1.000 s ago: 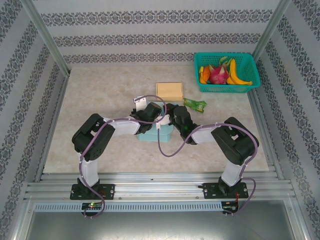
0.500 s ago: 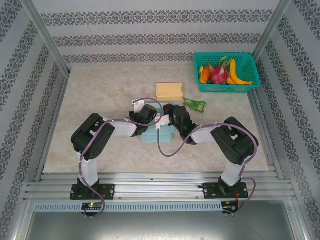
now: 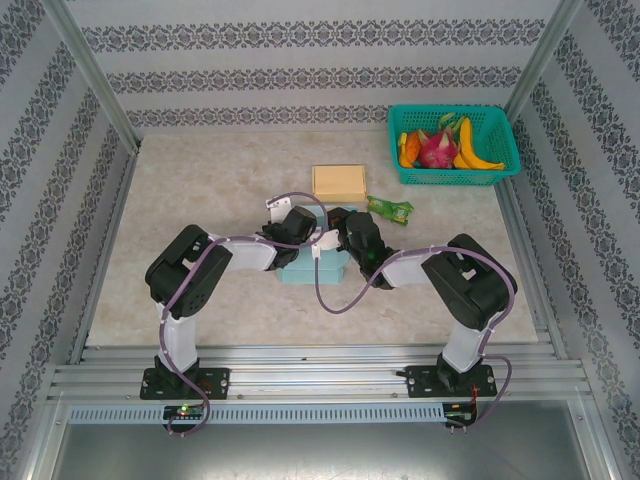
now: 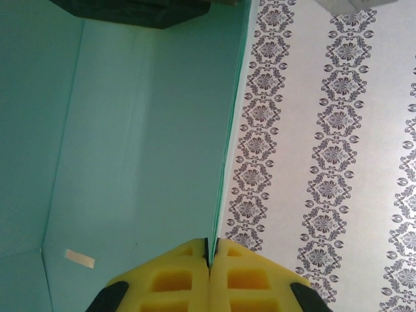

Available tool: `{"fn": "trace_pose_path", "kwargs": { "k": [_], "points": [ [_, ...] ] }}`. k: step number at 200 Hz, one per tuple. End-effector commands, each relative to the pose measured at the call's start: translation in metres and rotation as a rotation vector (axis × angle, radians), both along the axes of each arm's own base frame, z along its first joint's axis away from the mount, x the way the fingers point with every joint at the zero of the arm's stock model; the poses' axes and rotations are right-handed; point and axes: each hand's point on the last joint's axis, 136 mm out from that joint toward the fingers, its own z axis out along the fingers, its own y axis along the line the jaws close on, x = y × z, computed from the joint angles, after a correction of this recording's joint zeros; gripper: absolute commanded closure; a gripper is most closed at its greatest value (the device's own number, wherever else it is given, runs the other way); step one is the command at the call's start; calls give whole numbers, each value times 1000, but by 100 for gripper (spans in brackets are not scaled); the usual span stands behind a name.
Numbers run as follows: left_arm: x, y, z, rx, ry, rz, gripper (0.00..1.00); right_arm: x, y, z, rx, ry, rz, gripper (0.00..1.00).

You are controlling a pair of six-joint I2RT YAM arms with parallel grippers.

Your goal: Fold the paper box

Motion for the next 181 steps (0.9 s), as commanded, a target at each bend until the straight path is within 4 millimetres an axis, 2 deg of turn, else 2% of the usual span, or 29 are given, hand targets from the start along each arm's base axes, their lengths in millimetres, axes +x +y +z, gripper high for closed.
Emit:
{"fn": "trace_pose_path", "kwargs": {
  "k": [1,19,36,59,84,104,136,160,181],
  "points": [
    [-18,65,-22,192,75,174,80,-3,-15,-30,-41,98,-58,100],
    [-13,50,-21,145,59,86,89,-2,-11,-27,3,111,-50,100],
    [-12,39,-17,115,43,23,100,-2,-8,-24,40,123,-50,92],
    [-12,31,-9,98,25,-30,100,-4,-5,-14,103,132,-44,78],
    [-13,34,-2,112,17,-30,100,-12,-2,1,181,157,-25,64],
    [-15,37,1,121,12,-22,100,-19,-3,20,262,161,-14,55],
    [-15,35,4,104,6,-34,100,-35,-9,61,489,208,-37,47],
    [-17,32,8,73,-6,-50,100,-47,-21,89,695,322,-110,44],
    [-20,25,13,23,-21,-87,100,-48,-39,115,926,355,-222,38]
  ]
}}
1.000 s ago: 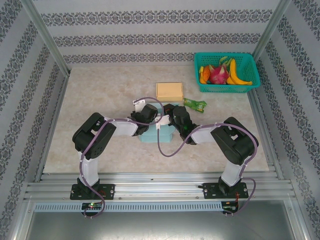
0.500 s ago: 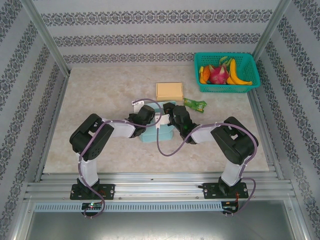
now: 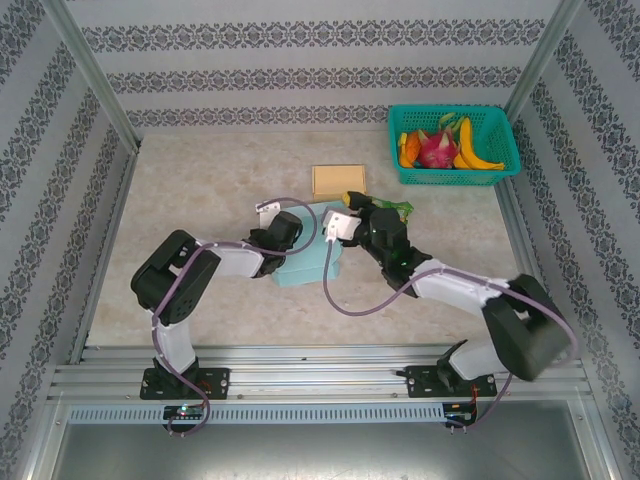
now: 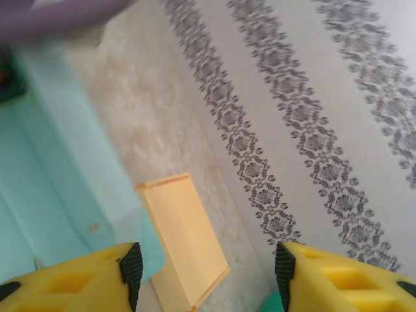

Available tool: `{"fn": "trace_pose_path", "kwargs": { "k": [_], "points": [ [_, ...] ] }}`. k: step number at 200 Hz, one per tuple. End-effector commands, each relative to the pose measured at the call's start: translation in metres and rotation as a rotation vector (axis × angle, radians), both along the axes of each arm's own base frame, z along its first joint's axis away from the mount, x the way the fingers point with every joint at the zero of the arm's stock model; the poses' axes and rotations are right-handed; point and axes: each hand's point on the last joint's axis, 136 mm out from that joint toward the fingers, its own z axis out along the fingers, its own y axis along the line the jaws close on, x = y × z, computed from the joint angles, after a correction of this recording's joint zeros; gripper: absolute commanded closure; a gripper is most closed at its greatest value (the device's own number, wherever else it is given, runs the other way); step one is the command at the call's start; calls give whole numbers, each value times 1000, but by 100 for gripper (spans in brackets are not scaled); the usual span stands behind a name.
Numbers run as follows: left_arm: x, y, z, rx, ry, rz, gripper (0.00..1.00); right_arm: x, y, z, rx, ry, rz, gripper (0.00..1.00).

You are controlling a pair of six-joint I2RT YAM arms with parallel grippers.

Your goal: Fold the paper box

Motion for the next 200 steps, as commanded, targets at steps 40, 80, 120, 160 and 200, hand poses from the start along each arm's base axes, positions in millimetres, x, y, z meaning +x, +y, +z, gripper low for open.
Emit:
{"fn": "trace_pose_path", "kwargs": {
  "k": [40,80,120,160,200],
  "points": [
    [-7,-19,25,-124,-42,-135,100,-15,-26,37,632,453,-219,36],
    [-8,-20,31,-156,-54,-126,100,-12,-13,38,939,737,-331,46],
    [-8,-17,33,-164,-68,-112,100,3,14,18,985,861,-346,49],
    [-9,-16,31,-167,-71,-101,100,14,38,1,972,930,-346,51],
    [-11,-12,30,-172,-78,-83,100,22,37,-19,964,930,-406,50]
  ]
}}
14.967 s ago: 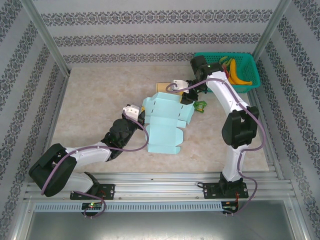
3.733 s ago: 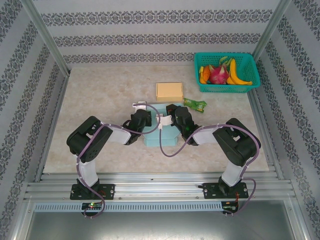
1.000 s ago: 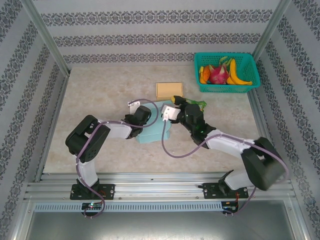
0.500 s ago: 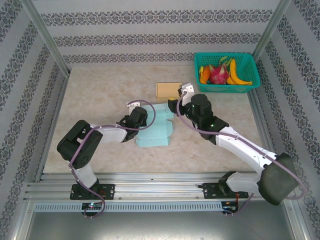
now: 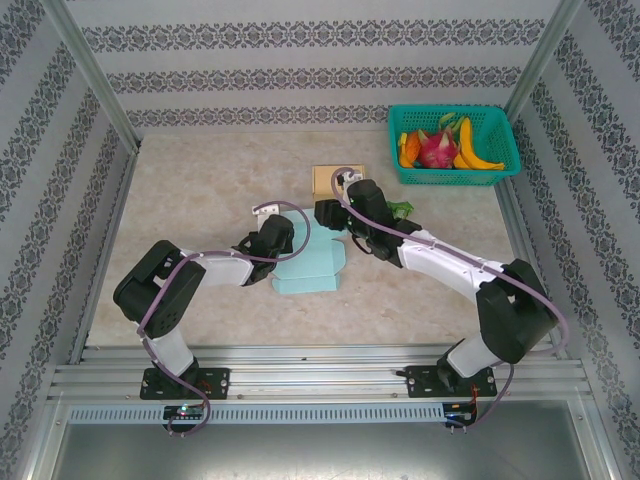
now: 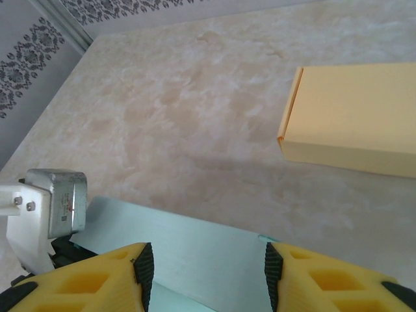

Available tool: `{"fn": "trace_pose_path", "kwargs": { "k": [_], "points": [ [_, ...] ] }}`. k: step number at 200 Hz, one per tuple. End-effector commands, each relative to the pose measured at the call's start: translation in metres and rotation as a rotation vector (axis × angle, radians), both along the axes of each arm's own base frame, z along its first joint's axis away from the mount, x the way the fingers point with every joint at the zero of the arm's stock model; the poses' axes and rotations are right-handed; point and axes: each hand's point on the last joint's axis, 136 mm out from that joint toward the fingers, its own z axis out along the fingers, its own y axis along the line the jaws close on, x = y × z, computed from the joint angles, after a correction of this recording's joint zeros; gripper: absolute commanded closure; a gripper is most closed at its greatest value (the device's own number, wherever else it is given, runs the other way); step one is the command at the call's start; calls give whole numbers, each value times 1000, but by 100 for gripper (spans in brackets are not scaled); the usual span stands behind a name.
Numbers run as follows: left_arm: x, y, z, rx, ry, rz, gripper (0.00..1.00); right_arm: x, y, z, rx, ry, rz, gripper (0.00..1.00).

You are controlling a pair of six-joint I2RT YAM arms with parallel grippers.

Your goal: Fold the paper box

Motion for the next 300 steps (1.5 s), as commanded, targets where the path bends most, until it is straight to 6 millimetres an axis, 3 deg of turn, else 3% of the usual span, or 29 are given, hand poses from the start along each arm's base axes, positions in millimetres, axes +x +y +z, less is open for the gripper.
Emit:
{"fn": "trace_pose_path", "kwargs": {
  "k": [1,73,106,137,225,263,300],
  "points": [
    [4,5,15,-41,-54,36,100,6,4,6,33,-2,-27,50],
    [3,6,16,-71,-65,51,100,6,19,-31,67,93,-4,48],
    [3,8,14,-75,-63,68,100,0,36,-36,123,136,40,48],
    [1,19,13,-43,-51,127,100,-3,36,-40,86,127,29,48],
    [-2,28,14,-26,-44,178,100,-9,19,-26,-112,23,-23,46],
    [-3,26,15,-51,-47,169,100,-11,32,-36,-83,67,15,45],
    [-5,17,16,-91,-54,123,100,-13,56,-24,0,62,76,44]
  ]
}}
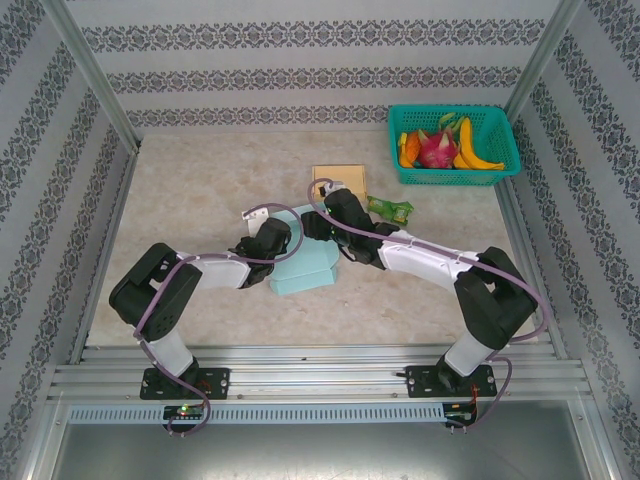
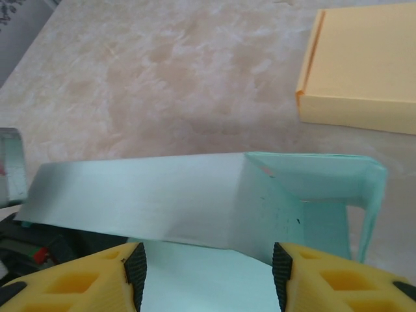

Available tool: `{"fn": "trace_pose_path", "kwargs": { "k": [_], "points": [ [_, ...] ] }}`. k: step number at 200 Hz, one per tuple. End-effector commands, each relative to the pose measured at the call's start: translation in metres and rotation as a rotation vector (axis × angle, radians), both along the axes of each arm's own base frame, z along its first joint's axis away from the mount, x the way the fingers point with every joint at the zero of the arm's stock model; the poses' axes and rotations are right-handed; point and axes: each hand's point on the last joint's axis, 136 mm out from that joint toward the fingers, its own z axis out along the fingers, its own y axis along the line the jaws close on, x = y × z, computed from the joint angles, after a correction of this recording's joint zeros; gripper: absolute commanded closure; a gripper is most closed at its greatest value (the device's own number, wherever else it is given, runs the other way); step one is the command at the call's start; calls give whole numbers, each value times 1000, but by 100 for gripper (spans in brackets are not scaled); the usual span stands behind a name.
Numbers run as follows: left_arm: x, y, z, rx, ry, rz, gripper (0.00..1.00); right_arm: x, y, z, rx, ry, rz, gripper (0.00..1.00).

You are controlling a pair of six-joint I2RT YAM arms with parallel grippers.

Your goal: Fold the paper box

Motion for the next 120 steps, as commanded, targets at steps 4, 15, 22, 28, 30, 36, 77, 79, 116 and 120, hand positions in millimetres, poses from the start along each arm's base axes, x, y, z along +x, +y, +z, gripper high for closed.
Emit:
{"fn": "trace_pose_path", "kwargs": {
  "k": [4,15,22,28,30,36,77,79,116,120],
  "points": [
    [4,-10,18,-81,-58,-25,100,-2,25,13,91,4,59,44],
    [3,-14,18,-96,-60,-45,100,-2,35,20,146,4,88,44],
    [2,-16,18,-103,-61,-55,100,-2,39,22,177,11,102,44],
    [2,-17,18,-108,-61,-57,100,-3,45,25,207,18,119,44],
    [2,-17,18,-109,-60,-59,100,-4,46,27,219,18,124,44],
    [2,-18,18,-112,-58,-61,100,-5,50,29,247,24,139,44],
    [0,-13,13,-100,-39,-35,100,-9,48,32,295,-11,149,44],
    [0,-13,13,-100,-39,-34,100,-9,48,30,289,-12,148,44],
    [0,-9,10,-101,1,-16,100,-12,27,0,149,-69,175,43],
    [0,-9,10,-102,2,-17,100,-12,24,-3,143,-70,178,42]
  ]
}}
